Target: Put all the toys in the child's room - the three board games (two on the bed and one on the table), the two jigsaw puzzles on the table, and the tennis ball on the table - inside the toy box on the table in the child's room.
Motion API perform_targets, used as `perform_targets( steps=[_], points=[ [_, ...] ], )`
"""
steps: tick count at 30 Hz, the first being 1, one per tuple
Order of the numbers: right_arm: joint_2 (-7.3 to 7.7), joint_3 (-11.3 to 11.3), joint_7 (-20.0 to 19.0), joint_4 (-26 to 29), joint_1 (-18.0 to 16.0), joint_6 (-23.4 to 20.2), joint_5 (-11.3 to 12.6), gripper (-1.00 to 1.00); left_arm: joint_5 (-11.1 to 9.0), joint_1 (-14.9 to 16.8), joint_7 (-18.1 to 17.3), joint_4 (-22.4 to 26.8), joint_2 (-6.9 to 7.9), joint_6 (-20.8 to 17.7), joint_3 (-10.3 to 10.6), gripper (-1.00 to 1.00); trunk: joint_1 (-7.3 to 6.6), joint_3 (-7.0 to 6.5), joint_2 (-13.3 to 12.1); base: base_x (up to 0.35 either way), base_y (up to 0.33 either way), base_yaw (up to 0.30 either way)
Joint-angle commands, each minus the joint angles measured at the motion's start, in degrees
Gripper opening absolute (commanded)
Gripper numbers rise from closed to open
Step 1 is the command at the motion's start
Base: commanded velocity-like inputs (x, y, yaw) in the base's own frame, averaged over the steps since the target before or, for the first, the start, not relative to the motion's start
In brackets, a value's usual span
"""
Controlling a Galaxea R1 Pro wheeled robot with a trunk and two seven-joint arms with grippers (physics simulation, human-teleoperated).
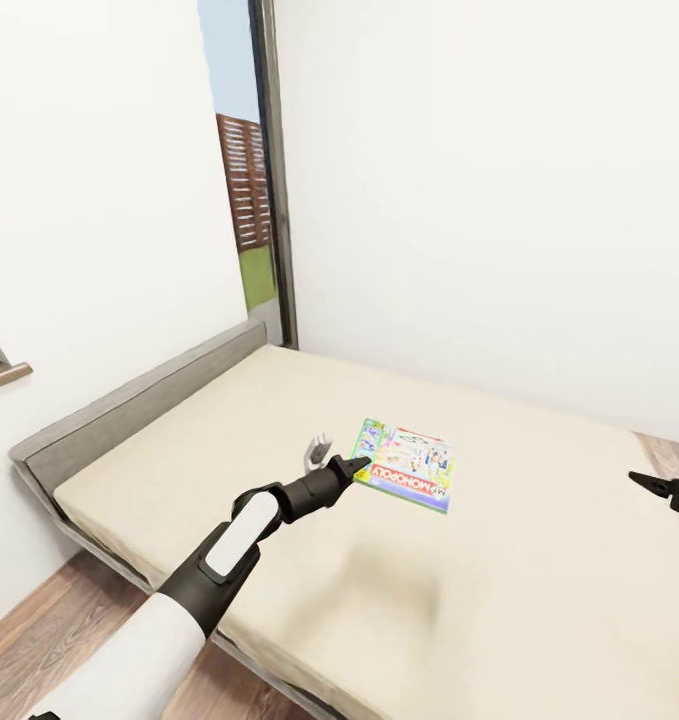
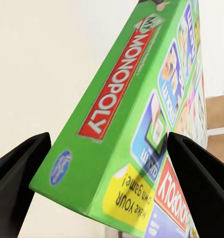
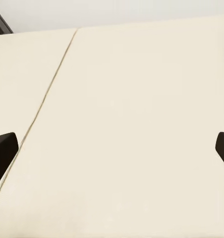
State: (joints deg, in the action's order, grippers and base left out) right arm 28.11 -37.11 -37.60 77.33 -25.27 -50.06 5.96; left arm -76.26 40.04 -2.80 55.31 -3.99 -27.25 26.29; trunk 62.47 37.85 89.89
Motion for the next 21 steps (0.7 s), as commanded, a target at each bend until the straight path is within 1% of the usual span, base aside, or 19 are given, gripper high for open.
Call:
perform_targets(
  steps=[1,8,11,13,18,21],
  points=[
    [-0.01,-0.07,0.16,0.03,-0.03,-0.48,0.53,1.00,-0.05,0.05,-0.03,0.03,-0.03,-0.17,-0.01,-1.00,-0.23,-0.13,-0.39,0.000,0.000,-0.124],
    [-0.04,-0.05,0.16,0.17,-0.03,-0.76,0.58,1.00,-0.24,0.99,-0.04,0.93,-0.13,-0.34,-0.05,-1.00,-1.77,-1.39,-3.20,0.000,0.000,-0.211],
    [-0.27,-0.02,0.18,0.18,-0.04,-1.90,0.61,1.00,-0.94,1.65,0.04,1.67,-0.15,-0.99,-0.05,-1.00,-2.43,-1.93,-4.40,0.000,0.000,-0.258],
    [-0.41,0.01,0.22,0.21,-0.04,-3.77,0.59,1.00,-1.88,2.04,0.14,2.18,-0.04,-1.54,-0.08,-1.00,-2.87,-2.29,-5.20,0.000,0.000,-0.276],
    [-0.52,0.00,0.24,0.34,-0.04,-4.54,0.55,1.00,-2.31,1.99,0.01,2.62,0.43,-1.81,-0.22,-1.00,-3.96,-3.18,-7.21,0.000,0.000,-0.282],
    [-0.48,-0.04,0.25,0.35,-0.04,-4.63,0.50,1.00,-2.31,1.93,-0.27,2.71,0.52,-1.80,-0.20,-1.00,-3.96,-3.18,-7.21,0.000,0.000,-0.264]
  ],
)
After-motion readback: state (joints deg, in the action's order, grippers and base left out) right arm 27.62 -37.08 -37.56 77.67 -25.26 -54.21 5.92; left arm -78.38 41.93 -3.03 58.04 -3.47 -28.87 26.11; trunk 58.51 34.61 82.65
